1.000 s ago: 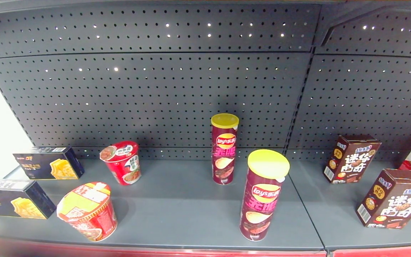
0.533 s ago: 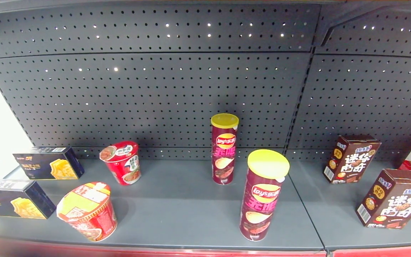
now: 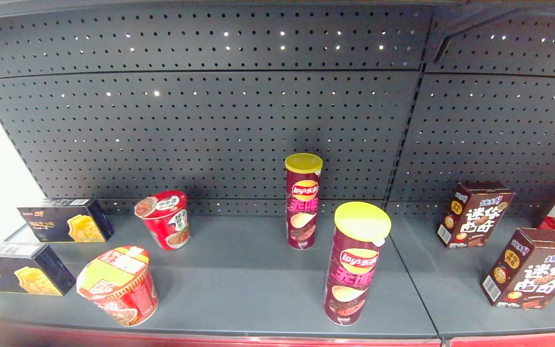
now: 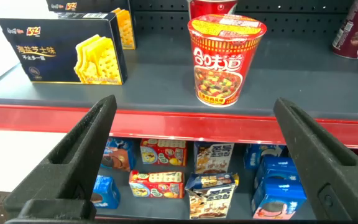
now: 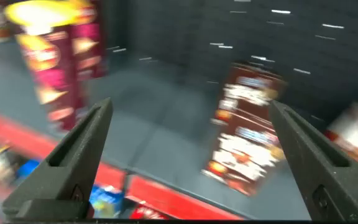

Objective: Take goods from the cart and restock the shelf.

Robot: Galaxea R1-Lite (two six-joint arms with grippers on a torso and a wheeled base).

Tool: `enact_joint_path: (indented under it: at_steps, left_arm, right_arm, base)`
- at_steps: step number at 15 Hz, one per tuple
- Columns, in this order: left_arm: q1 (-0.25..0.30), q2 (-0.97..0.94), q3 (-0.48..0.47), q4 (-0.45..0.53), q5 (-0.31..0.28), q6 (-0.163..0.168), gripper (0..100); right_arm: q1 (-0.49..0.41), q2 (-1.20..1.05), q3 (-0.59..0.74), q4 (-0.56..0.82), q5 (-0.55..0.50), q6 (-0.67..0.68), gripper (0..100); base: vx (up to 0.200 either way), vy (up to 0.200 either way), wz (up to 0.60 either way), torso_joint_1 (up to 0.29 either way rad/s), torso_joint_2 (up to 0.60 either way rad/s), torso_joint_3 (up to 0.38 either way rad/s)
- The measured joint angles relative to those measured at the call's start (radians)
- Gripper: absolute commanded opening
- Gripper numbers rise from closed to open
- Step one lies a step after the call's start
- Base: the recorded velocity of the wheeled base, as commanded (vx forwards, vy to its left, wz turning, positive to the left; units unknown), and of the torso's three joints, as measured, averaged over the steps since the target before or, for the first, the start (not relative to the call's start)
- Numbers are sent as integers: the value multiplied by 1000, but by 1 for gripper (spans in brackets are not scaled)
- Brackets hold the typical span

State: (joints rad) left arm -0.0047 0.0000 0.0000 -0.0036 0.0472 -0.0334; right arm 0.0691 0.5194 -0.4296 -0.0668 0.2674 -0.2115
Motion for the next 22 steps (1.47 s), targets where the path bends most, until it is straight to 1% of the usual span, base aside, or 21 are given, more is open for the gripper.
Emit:
enact_joint_path:
  at_steps: [1, 3, 6, 7, 8, 10, 13, 16, 18, 22]
  left_arm:
    - [0, 0, 0, 0, 0, 0, 100]
    - [0, 0, 0, 0, 0, 0, 100]
    - [0, 0, 0, 0, 0, 0, 100]
    - [0, 0, 0, 0, 0, 0, 100]
    - [0, 0, 0, 0, 0, 0, 100]
    - [0, 0, 0, 0, 0, 0, 100]
    - [0, 0, 0, 0, 0, 0, 100]
    - [0, 0, 0, 0, 0, 0, 100]
    - [0, 0, 0, 0, 0, 0, 100]
    - [0, 0, 0, 0, 0, 0, 100]
  right_arm:
    - [32, 21, -2, 0, -1, -3, 100]
    - [59, 55, -8, 2, -15, -4, 100]
    - [97, 155, -51, 15, -139, 1, 100]
    - [120, 199, -80, 28, -161, 3, 100]
    - [149, 234, -104, 43, -181, 6, 100]
    - [230, 317, -153, 70, -261, 9, 100]
    - [349, 429, -204, 82, -345, 30, 100]
    - [417, 514, -219, 83, -421, 63, 100]
    - [446, 562, -222, 81, -452, 99, 100]
    - [466, 658, -250, 71, -460, 180, 100]
  base:
    - [0, 0, 0, 0, 0, 0]
    - [0, 0, 0, 0, 0, 0]
    - [0, 0, 0, 0, 0, 0]
    - [0, 0, 0, 0, 0, 0]
    - [0, 0, 0, 0, 0, 0]
    - [0, 0, 0, 0, 0, 0]
    - [0, 0, 0, 0, 0, 0]
    - [0, 0, 0, 0, 0, 0]
    - [0, 0, 0, 0, 0, 0]
    - [0, 0, 0, 0, 0, 0]
